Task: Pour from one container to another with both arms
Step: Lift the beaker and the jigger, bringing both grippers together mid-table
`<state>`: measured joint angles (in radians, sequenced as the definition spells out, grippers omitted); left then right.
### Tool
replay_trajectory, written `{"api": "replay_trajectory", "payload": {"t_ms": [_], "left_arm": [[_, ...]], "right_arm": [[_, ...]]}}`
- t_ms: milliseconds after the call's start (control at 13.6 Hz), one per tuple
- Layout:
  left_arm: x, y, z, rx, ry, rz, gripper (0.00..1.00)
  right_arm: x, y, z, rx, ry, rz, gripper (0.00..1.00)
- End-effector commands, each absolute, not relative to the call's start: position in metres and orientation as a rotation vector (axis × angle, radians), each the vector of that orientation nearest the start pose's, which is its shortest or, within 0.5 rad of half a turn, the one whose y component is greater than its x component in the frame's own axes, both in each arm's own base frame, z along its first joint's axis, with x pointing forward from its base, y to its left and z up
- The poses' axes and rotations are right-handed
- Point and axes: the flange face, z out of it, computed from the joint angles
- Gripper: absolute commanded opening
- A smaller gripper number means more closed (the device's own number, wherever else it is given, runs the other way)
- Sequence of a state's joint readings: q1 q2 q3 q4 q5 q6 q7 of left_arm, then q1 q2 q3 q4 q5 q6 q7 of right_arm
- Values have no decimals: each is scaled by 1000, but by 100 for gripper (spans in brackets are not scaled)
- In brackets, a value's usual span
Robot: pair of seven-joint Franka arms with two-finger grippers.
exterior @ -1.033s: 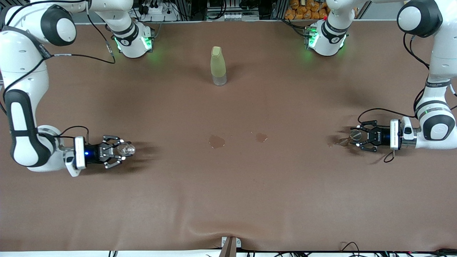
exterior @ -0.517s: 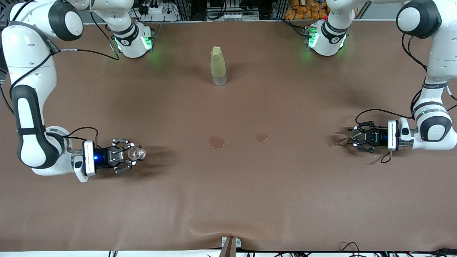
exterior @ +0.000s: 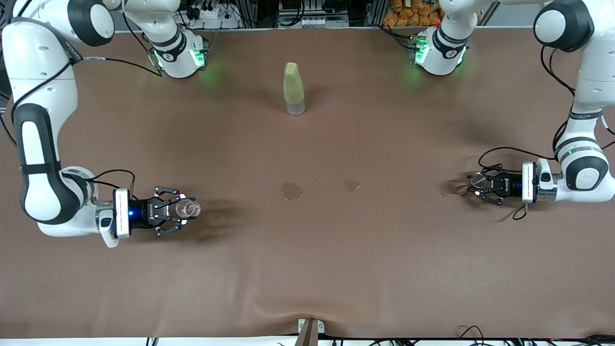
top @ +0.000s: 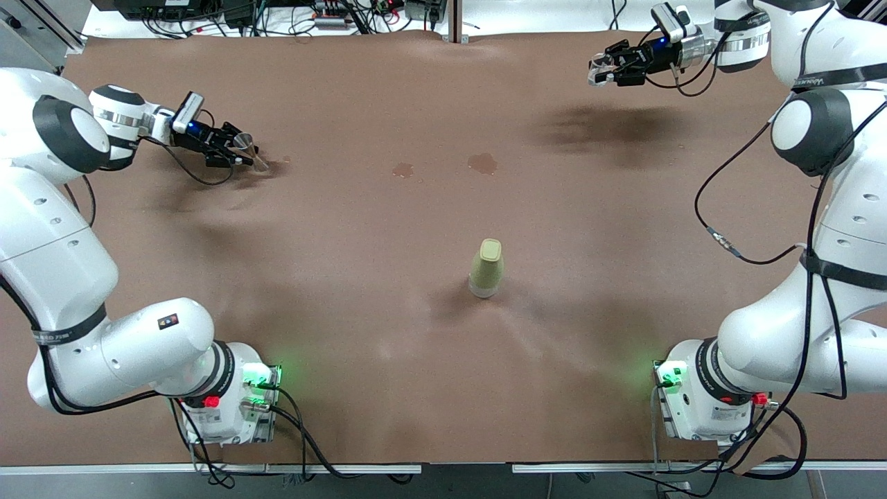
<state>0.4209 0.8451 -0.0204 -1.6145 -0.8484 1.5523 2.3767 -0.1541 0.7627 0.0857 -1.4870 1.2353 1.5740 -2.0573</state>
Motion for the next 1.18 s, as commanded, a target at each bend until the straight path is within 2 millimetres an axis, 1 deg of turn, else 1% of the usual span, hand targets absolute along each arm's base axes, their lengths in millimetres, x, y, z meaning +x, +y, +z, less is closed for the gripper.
{"api": "replay_trajectory", "payload": {"t_ms": [0,74,148,221,295,369,443,590,664,812,885,959,1033,1107], "left_arm": [[584,160,125,1447,-1434,773,31],[585,160,126,1450,-1434,773,25],[586,159,127,1448,-1436,772,22],[586,159,129,1448,-1439,774,15],[587,161,131,1451,-1442,773,3],[588,160,132,1450,-1444,774,0],[588,159,133,1449,-1446,776,0],[597,138,141,1404,-1460,797,0],[605,125,152,1375,-1481,814,0],[629,94,179,1298,-1544,860,0],[638,81,189,1272,-1566,880,0],[643,63,194,1241,-1567,898,0],[646,52,197,1220,-1562,914,0],[648,34,199,1197,-1569,918,0]], "right_arm": [[644,67,279,-1449,-1210,-896,32],[638,77,283,-1445,-1201,-897,32],[632,81,283,-1453,-1183,-899,32],[626,85,281,-1465,-1165,-898,32],[619,90,280,-1474,-1152,-893,32],[612,93,279,-1482,-1145,-888,32],[604,95,279,-1486,-1126,-882,32],[591,96,289,-1493,-1107,-875,32],[585,99,292,-1503,-1085,-852,32],[581,111,295,-1504,-1080,-852,32],[580,118,295,-1504,-1079,-852,32],[578,126,295,-1511,-1084,-851,32],[573,136,297,-1521,-1076,-856,31],[566,150,298,-1537,-1057,-867,31]]}}
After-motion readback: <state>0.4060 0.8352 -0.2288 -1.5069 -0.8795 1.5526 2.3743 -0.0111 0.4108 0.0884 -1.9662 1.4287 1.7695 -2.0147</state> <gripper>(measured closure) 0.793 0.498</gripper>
